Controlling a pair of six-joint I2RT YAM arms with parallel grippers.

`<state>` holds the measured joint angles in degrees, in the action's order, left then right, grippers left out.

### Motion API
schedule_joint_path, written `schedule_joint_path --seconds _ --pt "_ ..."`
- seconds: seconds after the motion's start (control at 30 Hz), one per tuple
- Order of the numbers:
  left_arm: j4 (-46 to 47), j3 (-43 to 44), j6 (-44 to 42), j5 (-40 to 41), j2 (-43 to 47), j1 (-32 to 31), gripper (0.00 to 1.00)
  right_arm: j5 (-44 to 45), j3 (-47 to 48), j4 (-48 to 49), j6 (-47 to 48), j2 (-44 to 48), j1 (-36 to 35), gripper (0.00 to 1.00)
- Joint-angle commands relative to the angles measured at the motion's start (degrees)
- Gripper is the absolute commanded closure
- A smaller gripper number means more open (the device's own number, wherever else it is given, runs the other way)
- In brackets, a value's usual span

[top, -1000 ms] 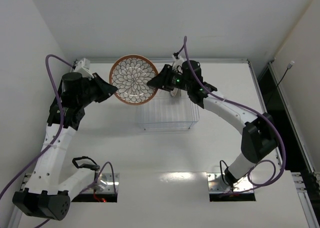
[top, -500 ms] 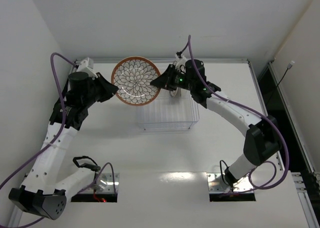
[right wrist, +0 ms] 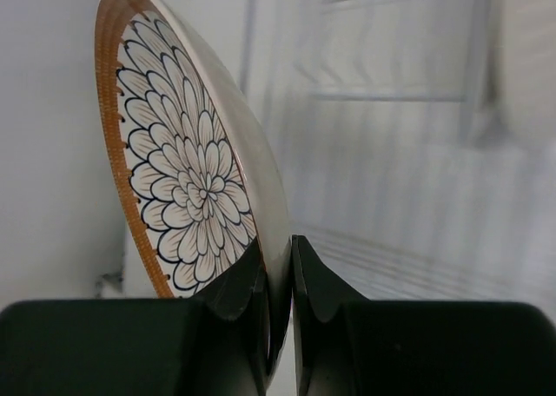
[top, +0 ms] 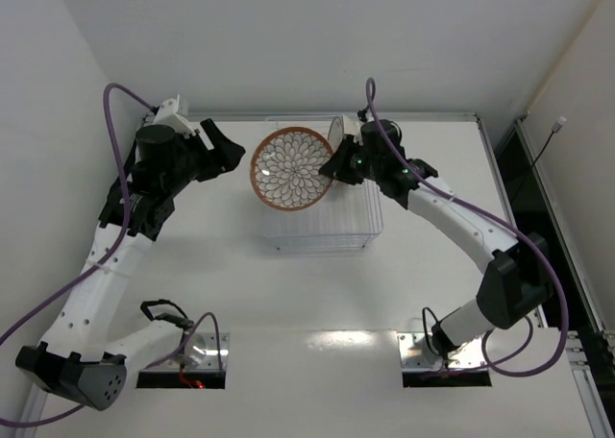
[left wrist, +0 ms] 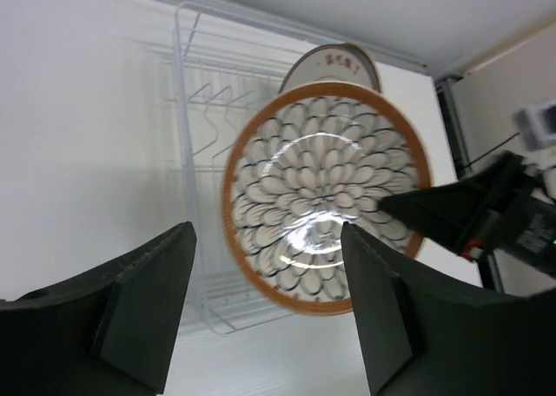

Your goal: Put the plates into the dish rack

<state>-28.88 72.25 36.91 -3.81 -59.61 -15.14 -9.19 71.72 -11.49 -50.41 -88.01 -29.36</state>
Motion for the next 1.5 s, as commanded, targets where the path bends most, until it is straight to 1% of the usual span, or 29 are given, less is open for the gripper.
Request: schedule_joint_path --seconds 0.0,0.03,0.07,0.1,0.13,0.17,0.2,0.23,0.27,0.3,0.33,0.37,0.43,0.47,0.53,0.57,0.67,0.73,0.8,0.93,1.07,1.2,1.33,1.47 --pt "-0.81 1.23 -3.33 3.44 -1.47 -0.51 0.35 13.30 6.58 -0.36 2.95 9.07 0.71 1.00" --pt "-1.35 1.23 -4.03 5.12 -1.47 -0.51 0.33 16.11 7.28 -3.86 3.56 9.78 0.71 1.00" --pt "-1.87 1.23 -4.03 6.87 -1.47 0.19 0.33 21.70 8.25 -5.81 4.79 9.78 0.71 1.00" --pt "-2.49 0.45 -4.03 10.20 -1.47 0.19 0.30 24.72 10.52 -7.66 5.58 10.39 0.19 1.00" --pt "-2.49 -0.08 -4.03 11.45 -1.47 1.59 0.30 27.97 12.02 -11.76 6.28 10.40 0.19 1.00" --pt "-2.49 -0.61 -4.82 12.85 -1.47 1.60 0.30 33.05 13.60 -13.55 6.81 9.36 -0.42 1.00" --pt "-2.49 -1.75 -4.83 16.35 -0.95 1.60 0.30 35.27 16.66 -15.22 7.60 8.56 -1.04 1.00" --pt "-2.49 -2.46 -5.61 17.95 -0.94 1.60 0.30 37.73 18.43 -16.89 7.61 6.73 -1.05 1.00" --pt "-2.49 -3.16 -6.75 19.18 -0.94 1.60 0.30 43.15 20.02 -19.95 7.61 5.75 -1.92 1.00" --pt "-2.49 -3.78 -7.28 20.59 -0.94 1.60 0.30 45.64 23.25 -21.20 8.22 4.70 -2.45 1.00" --pt "-1.97 -5.43 -7.29 22.25 -0.94 2.12 0.23 49.32 24.85 -23.04 8.75 3.47 -3.15 1.00" --pt "-1.10 -6.32 -7.98 22.27 -1.46 2.13 0.23 50.66 28.44 -23.93 8.75 0.67 -3.15 1.00" --pt "0.14 -9.13 -7.99 22.27 -1.47 2.65 0.23 53.73 32.67 -25.60 10.59 -2.77 -4.47 1.00" --pt "1.45 -10.19 -7.99 21.31 -1.47 2.66 0.23 54.53 37.13 -27.43 11.82 -6.44 -4.47 1.00" --pt "2.95 -13.60 -7.99 20.78 -1.47 3.35 0.23 57.60 41.98 -29.98 12.53 -10.50 -5.96 1.00" --pt "4.44 -14.84 -7.99 20.78 -1.47 3.88 0.23 58.66 46.53 -32.52 12.53 -12.43 -5.97 1.00" --pt "4.98 -16.79 -8.51 20.78 -1.47 4.68 0.23 63.76 52.62 -35.70 14.99 -18.59 -8.16 1.00" --pt "4.98 -16.79 -8.52 21.30 -0.86 4.68 0.23 67.61 53.17 -35.71 15.78 -20.09 -8.95 1.00" --pt "4.98 -17.58 -8.52 22.01 -0.16 4.68 0.23 69.47 52.65 -35.10 16.49 -20.71 -9.57 1.00" --pt "4.36 -18.11 -7.37 25.95 1.60 4.68 0.23 72.38 52.64 -33.78 19.90 -22.20 -10.79 1.00" --pt "3.84 -18.11 -6.76 28.24 2.92 4.68 0.23 77.55 56.94 -33.78 23.25 -26.42 -12.64 1.00" --pt "3.31 -18.63 -6.23 28.77 2.93 4.68 0.23 79.77 58.70 -32.64 26.16 -29.94 -13.79 1.00" --pt "3.31 -18.63 -6.23 28.77 2.93 4.68 0.22 80.81 59.23 -28.86 30.01 -32.48 -13.79 1.00" --pt "2.78 -18.63 -5.71 28.77 3.45 4.68 0.22 83.89 60.82 -25.70 36.33 -35.13 -13.79 1.00"
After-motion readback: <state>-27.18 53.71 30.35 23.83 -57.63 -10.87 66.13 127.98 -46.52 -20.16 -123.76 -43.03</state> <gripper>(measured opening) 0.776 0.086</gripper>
